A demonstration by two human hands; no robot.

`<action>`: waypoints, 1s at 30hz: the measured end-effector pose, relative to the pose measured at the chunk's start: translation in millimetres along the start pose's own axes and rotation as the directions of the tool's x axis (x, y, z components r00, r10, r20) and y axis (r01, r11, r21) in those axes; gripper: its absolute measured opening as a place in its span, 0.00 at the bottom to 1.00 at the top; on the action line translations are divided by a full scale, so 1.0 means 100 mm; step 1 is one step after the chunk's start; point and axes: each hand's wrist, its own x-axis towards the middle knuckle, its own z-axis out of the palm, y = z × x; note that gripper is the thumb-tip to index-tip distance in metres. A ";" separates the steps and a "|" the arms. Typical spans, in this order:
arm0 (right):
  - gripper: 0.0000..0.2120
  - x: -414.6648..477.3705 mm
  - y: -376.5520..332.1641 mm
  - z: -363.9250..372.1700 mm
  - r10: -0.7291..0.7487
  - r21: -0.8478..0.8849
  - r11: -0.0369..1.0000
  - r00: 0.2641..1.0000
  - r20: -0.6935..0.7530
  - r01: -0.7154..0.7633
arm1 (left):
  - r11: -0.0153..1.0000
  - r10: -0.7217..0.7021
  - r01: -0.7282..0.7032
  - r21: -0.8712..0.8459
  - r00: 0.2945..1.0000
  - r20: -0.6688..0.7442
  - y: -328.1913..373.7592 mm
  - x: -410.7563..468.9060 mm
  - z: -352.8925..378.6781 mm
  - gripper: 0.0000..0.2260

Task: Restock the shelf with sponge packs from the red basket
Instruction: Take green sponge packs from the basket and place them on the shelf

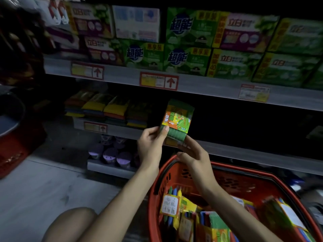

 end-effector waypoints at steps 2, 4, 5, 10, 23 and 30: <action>0.29 0.07 0.00 0.06 0.011 0.027 1.000 1.000 -0.016 -0.011 | 0.999 0.027 -0.027 0.034 1.000 -0.007 -0.02 0.08 -0.02 0.08; 0.29 0.15 0.04 0.11 0.007 0.044 0.999 1.000 -0.019 -0.007 | 0.995 0.056 -0.054 0.083 0.998 -0.017 -0.04 0.13 -0.03 0.07; 0.30 0.19 0.06 0.12 0.010 0.057 0.998 1.000 -0.018 -0.009 | 0.990 0.076 -0.073 0.121 0.997 -0.019 -0.05 0.16 -0.04 0.08; 0.31 0.32 0.08 0.25 0.075 0.115 0.991 0.997 -0.025 -0.072 | 0.966 0.112 -0.104 0.237 0.993 -0.020 -0.05 0.32 -0.07 0.12; 0.39 0.62 0.08 0.38 0.127 0.044 0.991 0.992 -0.024 -0.126 | 0.954 0.049 -0.044 0.297 0.999 -0.009 -0.06 0.49 -0.07 0.25; 0.29 0.68 0.02 0.33 0.133 0.010 0.991 0.991 -0.003 -0.133 | 0.955 0.012 -0.023 0.297 0.999 0.039 -0.03 0.50 -0.10 0.28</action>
